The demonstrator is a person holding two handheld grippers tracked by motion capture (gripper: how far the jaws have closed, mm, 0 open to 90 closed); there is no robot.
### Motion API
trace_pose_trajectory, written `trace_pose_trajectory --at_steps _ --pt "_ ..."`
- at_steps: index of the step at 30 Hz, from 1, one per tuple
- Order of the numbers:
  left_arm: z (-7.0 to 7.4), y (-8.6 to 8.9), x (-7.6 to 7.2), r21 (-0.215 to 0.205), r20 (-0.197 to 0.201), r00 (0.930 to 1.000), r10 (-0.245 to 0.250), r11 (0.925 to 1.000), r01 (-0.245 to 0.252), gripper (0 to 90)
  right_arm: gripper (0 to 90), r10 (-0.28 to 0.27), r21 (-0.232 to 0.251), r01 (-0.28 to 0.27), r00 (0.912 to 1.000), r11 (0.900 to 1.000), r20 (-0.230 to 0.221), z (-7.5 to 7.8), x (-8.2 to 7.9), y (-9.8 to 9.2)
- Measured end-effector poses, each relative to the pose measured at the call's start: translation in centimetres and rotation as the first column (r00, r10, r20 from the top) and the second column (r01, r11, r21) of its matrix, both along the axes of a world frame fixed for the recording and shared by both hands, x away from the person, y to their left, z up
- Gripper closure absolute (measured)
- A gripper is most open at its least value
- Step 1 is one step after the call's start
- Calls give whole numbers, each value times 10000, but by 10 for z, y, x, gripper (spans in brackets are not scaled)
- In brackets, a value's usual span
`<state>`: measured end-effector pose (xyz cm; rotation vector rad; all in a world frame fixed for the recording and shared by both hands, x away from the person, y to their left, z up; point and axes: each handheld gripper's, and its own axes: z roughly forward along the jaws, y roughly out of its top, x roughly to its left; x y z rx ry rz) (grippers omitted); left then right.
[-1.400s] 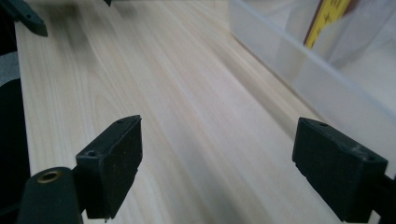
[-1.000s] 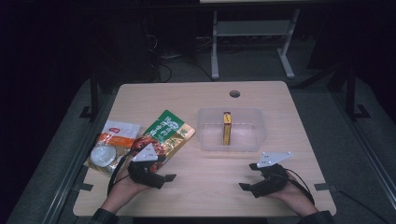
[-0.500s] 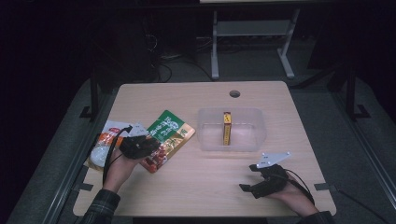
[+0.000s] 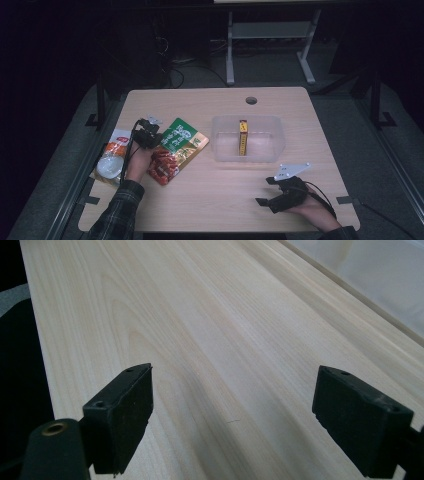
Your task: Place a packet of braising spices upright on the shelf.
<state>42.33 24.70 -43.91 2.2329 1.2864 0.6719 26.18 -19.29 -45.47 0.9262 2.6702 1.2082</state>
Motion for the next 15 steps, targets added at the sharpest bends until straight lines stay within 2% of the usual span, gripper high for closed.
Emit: trace_pose_trajectory --at_steps 1,2,4,7,10,15 --pt "0 0 0 0 0 10000 0 10000 0 896 163 8 20 -8 10000 10000 -6 0 0 0" --pt "-6 1 2 261 -133 9996 241 9994 -238 896 163 17 37 -17 10000 10000 -11 0 0 0" --pt "-8 3 4 400 -261 9988 404 9984 -393 896 165 52 55 -51 10000 10000 -28 0 0 0" --pt "-8 2 4 579 -349 9986 409 9976 -388 897 165 95 38 -95 9999 9999 -42 0 0 0" --pt "-14 0 3 727 -582 9981 223 9972 -180 897 165 127 11 -127 9999 9999 -17 -1 0 1" --pt "-13 -5 -3 1094 -477 9989 -48 9939 100 898 165 145 -11 -145 9999 9999 -46 -1 0 0"
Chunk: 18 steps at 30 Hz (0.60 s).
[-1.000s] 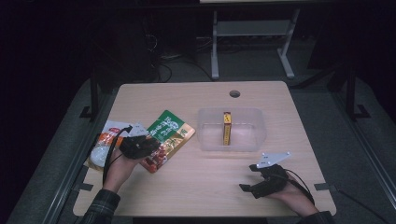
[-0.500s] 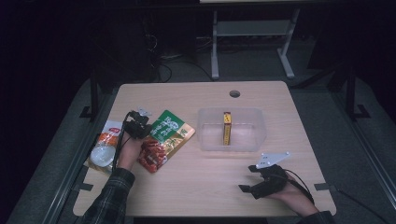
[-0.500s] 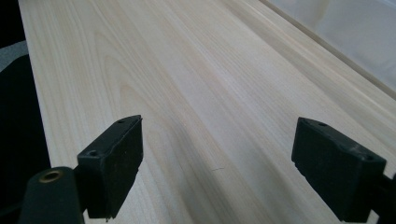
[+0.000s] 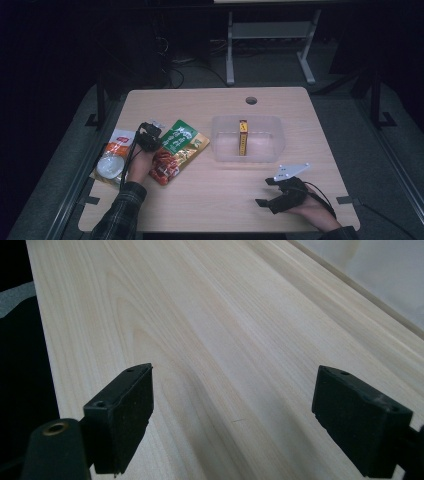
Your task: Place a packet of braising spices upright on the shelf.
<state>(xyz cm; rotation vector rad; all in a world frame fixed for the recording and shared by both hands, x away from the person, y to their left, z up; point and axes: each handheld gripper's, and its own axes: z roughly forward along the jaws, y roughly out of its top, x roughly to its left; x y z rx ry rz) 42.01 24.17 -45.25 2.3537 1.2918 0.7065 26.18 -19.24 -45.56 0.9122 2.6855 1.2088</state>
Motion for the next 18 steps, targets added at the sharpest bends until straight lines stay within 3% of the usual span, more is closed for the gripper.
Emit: trace_pose_trajectory --at_steps 5,10,12,15,18 --pt "-1 -3 -6 -286 10 9992 -390 9988 390 899 165 -2 -34 1 9999 10000 -100 -1 0 1" --pt "-1 -1 0 -390 128 9998 -158 9991 163 898 165 -23 -18 23 10000 10000 -89 -1 0 1" --pt "-2 -2 9 166 -42 10000 -66 9998 67 898 165 -5 -68 4 9999 10000 -105 -1 0 1" --pt "-2 -3 16 529 -61 10000 8 9986 -5 899 166 12 -38 -12 9999 10000 -108 -1 0 1" --pt "-2 -3 19 362 -97 9998 146 9992 -143 899 165 22 -41 -23 9999 10000 -149 -2 1 0"
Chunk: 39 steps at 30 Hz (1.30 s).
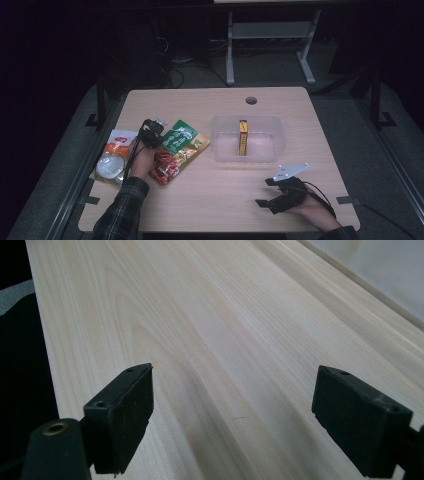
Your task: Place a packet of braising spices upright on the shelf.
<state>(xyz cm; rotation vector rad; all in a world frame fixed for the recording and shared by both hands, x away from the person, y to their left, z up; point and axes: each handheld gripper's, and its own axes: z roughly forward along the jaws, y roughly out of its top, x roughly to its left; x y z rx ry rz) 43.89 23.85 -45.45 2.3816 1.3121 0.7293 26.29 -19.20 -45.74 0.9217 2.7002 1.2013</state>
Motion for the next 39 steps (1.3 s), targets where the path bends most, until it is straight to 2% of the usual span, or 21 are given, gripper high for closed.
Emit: trace_pose_trajectory --at_steps 3,4,6,12,18,20,24,29,30,32,34,35,36,37,39 --pt "2 0 -2 -65 -258 9996 -152 9999 151 900 165 38 -9 -38 10000 10000 17 0 0 0" --pt "1 -1 -3 -221 -240 9995 -183 9996 177 900 166 32 -21 -32 10000 10000 4 0 -1 0" --pt "2 -2 -4 -135 -283 9991 -301 9995 297 900 165 45 -32 -45 10000 10000 -2 0 -1 0" --pt "2 -5 -14 -496 -320 9968 -732 9962 716 900 165 113 -50 -113 9999 9999 2 -1 -1 2" --pt "2 -9 -27 -780 -322 9912 -1282 9890 1254 900 165 88 -55 -89 9999 9999 -63 -1 -1 2" --pt "2 -9 -35 -853 -307 9875 -1546 9848 1516 900 166 87 -55 -87 9999 9999 -89 -1 -1 2" --pt "2 -7 -43 -1192 -281 9841 -1752 9781 1707 900 166 104 -80 -105 9999 9999 -101 -1 -1 2" --pt "2 -8 -50 -1214 -318 9789 -2020 9729 1969 900 166 99 -97 -100 9999 9999 -123 -1 -1 2" --pt "3 -7 -54 -1114 -387 9742 -2223 9698 2168 900 165 99 -103 -100 9999 9999 -113 -1 -1 2" --pt "3 -7 -56 -1086 -406 9724 -2297 9685 2243 900 166 104 -85 -105 9999 9999 -110 -1 -1 2" --pt "3 -7 -58 -1308 -410 9752 -2177 9687 2108 900 166 65 -78 -66 9999 9999 -155 -1 -1 2" --pt "4 -7 -56 -1555 -343 9743 -2226 9642 2148 900 165 63 -76 -64 9999 10000 -157 -1 -1 2" --pt "4 -7 -56 -1555 -343 9743 -2226 9642 2148 900 165 63 -76 -64 9999 10000 -157 -1 -1 2" --pt "6 -12 -53 -1951 -214 9713 -2369 9538 2283 900 165 122 -98 -123 9999 9999 -84 -1 0 2" --pt "6 -24 -51 -1953 -89 9647 -2632 9466 2565 900 166 98 -75 -98 9999 9999 -74 -1 0 3"
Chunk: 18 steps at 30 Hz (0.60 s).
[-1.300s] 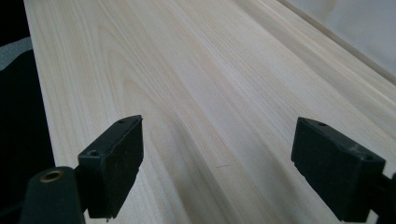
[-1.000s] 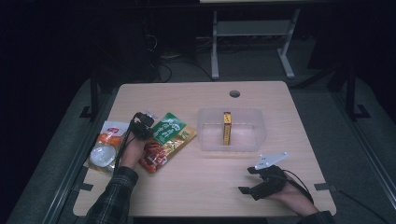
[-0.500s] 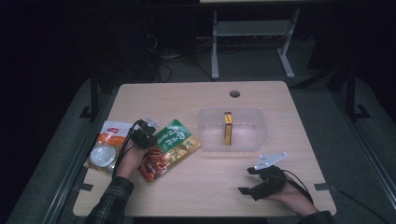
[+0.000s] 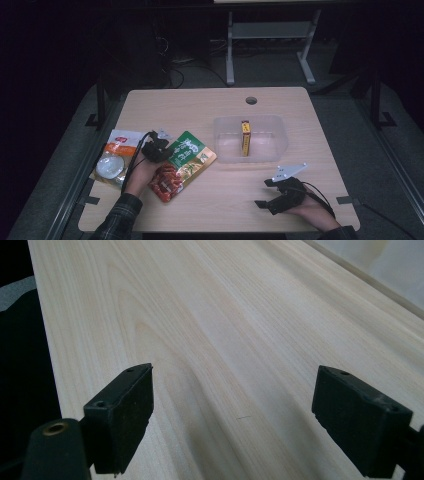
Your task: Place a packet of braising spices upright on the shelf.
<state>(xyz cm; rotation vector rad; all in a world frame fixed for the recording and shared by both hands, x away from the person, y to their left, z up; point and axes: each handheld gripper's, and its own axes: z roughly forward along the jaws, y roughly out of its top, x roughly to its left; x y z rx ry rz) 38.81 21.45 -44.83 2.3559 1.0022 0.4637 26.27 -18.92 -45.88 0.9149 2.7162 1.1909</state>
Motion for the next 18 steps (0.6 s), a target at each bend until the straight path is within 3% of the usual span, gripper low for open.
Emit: trace_pose_trajectory --at_steps 5,6,10,14,18 --pt "-3 -22 11 -307 65 9997 -242 9992 244 900 166 10 -25 -11 10000 10000 -25 0 1 -1" --pt "-5 -33 18 -704 -30 9994 -348 9969 345 900 166 1 -21 -1 10000 10000 -36 0 0 -1" --pt "-9 -51 26 -1039 -98 9989 -450 9936 437 900 166 48 -28 -48 10000 10000 5 0 0 -2" --pt "-12 -69 35 -961 -50 9983 -579 9937 571 900 166 63 -4 -63 10000 10000 1 0 0 -2" --pt "-13 -71 37 -934 -97 9983 -572 9940 560 900 166 69 2 -69 10000 10000 -4 1 0 -1"
